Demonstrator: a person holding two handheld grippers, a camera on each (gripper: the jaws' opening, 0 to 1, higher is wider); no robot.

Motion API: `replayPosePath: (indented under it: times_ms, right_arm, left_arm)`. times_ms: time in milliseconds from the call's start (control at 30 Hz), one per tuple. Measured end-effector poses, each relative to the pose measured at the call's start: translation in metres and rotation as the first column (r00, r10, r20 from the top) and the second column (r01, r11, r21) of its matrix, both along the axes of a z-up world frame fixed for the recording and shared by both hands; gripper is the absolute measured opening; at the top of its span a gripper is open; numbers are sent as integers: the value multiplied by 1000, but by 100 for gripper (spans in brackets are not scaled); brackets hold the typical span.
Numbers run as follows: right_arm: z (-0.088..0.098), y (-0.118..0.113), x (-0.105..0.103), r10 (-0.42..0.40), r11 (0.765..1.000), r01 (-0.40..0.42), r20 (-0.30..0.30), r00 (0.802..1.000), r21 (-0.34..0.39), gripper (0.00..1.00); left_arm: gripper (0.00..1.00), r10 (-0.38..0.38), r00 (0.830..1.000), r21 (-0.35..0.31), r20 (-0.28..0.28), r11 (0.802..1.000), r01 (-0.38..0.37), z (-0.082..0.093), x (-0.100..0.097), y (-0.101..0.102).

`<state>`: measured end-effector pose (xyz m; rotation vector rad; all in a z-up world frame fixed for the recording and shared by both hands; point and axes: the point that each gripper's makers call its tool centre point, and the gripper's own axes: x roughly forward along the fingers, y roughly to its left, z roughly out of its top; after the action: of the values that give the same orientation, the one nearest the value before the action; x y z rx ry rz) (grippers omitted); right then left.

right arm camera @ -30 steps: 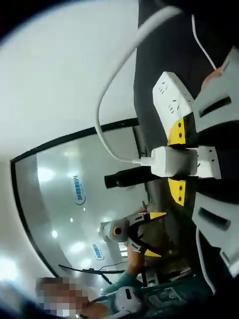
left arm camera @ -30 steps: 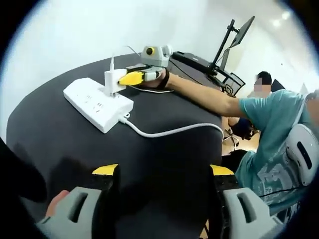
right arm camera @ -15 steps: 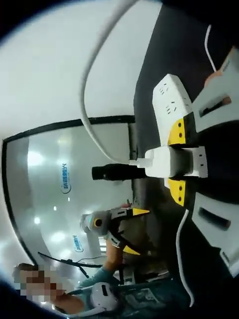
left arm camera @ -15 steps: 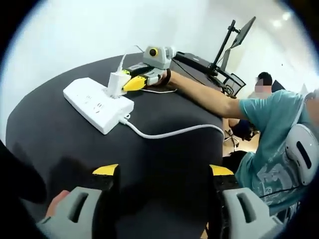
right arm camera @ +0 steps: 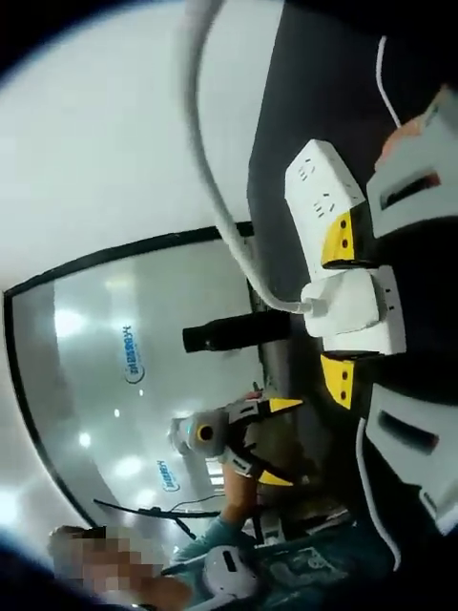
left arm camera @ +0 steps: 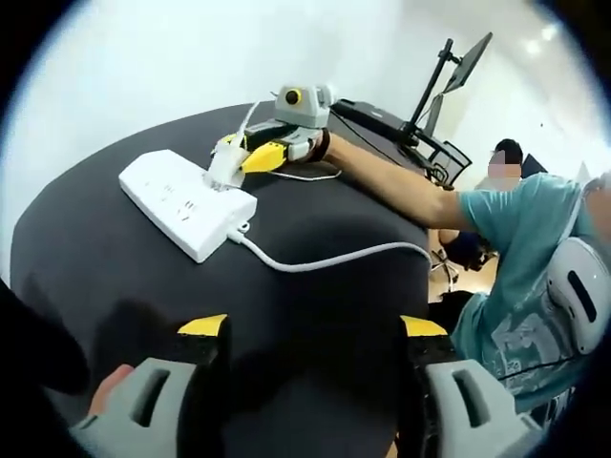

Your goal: Connect the charging cable to the phone, plug the charger into the socket, and turn on the power strip switch to charge the phone.

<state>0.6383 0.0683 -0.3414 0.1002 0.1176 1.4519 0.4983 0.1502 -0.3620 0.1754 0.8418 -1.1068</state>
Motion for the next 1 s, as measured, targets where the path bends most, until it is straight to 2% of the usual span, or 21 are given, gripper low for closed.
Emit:
replayPosePath:
  times_ms: [100, 267, 433, 500, 533, 600, 667, 767, 800, 833, 1000]
  right_arm:
    - [1, -1, 2, -15, 1000, 15, 5, 1000, 8, 30]
    - [-1, -2, 4, -52, 999, 52, -22, 998, 2, 32]
    - [7, -4, 1, -103, 993, 106, -59, 993, 45, 37]
    - [12, -4, 3, -134, 987, 138, -52, 990, 79, 36]
    - [17, -4, 4, -147, 981, 159, -108, 983, 115, 37]
    - [24, -4, 6, -169, 969, 188, -124, 978, 163, 36]
    - [30, -5, 16, -238, 947, 258, -123, 964, 192, 27]
    - [27, -4, 23, -302, 929, 321, -127, 945, 181, 6]
    - [29, -2, 22, -292, 926, 320, -158, 943, 200, 6]
    - [28, -1, 21, -288, 928, 316, -159, 944, 195, 6]
    - [30, 3, 23, -344, 906, 368, -143, 928, 207, 6]
  left_arm:
    - [65, 4, 1000, 0, 2, 1000, -4, 0, 1, 0]
    - [64, 2, 1000, -1, 5, 1000, -2, -1, -2, 0]
    - [64, -7, 1000, -10, 11, 1000, 7, -2, -1, -1]
    - [63, -10, 1000, -17, 16, 1000, 10, -1, -1, -2]
    - [63, -12, 1000, -19, 18, 1000, 12, -1, 0, -2]
    - [63, -18, 1000, -24, 25, 1000, 18, 1, 0, -3]
    - [63, -20, 999, -33, 32, 999, 21, 4, 0, -3]
    - [62, -20, 999, -44, 44, 999, 22, 7, -1, -1]
    - [62, -20, 999, -48, 45, 999, 23, 7, -2, 0]
    - [62, -20, 999, -49, 47, 999, 22, 8, -2, 0]
    - [61, -19, 998, -57, 60, 998, 23, 8, -4, 5]
